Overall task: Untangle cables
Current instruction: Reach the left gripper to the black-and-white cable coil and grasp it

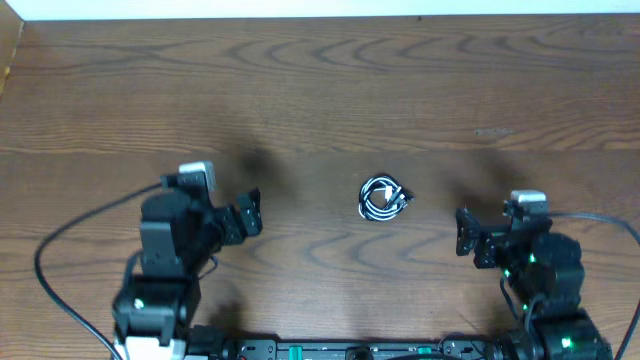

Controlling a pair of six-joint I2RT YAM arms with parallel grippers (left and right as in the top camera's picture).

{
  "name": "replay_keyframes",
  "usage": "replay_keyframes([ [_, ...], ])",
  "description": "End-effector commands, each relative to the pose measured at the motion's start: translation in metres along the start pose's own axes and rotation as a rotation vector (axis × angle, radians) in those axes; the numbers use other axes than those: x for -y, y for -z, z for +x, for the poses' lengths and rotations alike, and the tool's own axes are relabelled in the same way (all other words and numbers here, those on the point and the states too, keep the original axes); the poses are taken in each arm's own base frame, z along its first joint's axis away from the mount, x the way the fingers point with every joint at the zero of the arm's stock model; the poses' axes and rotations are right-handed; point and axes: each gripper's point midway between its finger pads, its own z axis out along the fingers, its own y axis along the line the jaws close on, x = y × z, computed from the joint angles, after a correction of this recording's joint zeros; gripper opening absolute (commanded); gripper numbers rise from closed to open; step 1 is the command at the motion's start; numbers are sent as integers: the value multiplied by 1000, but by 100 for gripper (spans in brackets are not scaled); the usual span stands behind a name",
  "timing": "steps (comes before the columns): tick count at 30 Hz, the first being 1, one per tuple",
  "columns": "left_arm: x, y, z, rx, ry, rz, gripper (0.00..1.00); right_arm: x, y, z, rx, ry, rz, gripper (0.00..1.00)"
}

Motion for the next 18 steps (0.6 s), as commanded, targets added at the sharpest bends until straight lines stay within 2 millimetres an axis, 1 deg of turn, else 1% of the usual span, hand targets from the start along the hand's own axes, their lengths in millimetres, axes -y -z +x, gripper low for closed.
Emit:
replay_keyframes([
  [1,11,15,-23,-56,-36,-2,98,-6,-1,-7,-60,-49,-13,99],
  [4,10,27,-12,-207,-8,-43,98,-7,-3,-9,-123,-53,-8,99],
  [6,7,34,3,-311,24,-73,98,-8,-3,-10,-156,-55,-2,99],
  [9,1,38,23,-405,40,-103,98,-8,-4,-10,-202,-59,8,99],
  [10,0,39,26,-420,43,-107,98,-7,-4,-9,-211,-59,10,99],
  [12,-1,38,28,-432,46,-110,98,-9,-3,-10,-228,-61,5,99],
  [14,4,37,29,-442,64,-88,98,-11,-4,-13,-221,-61,-3,99],
  [16,16,32,20,-407,66,-16,98,-14,-5,-20,-193,-61,-20,99],
  [18,29,28,8,-361,62,58,98,-21,-5,-25,-177,-70,-61,99],
])
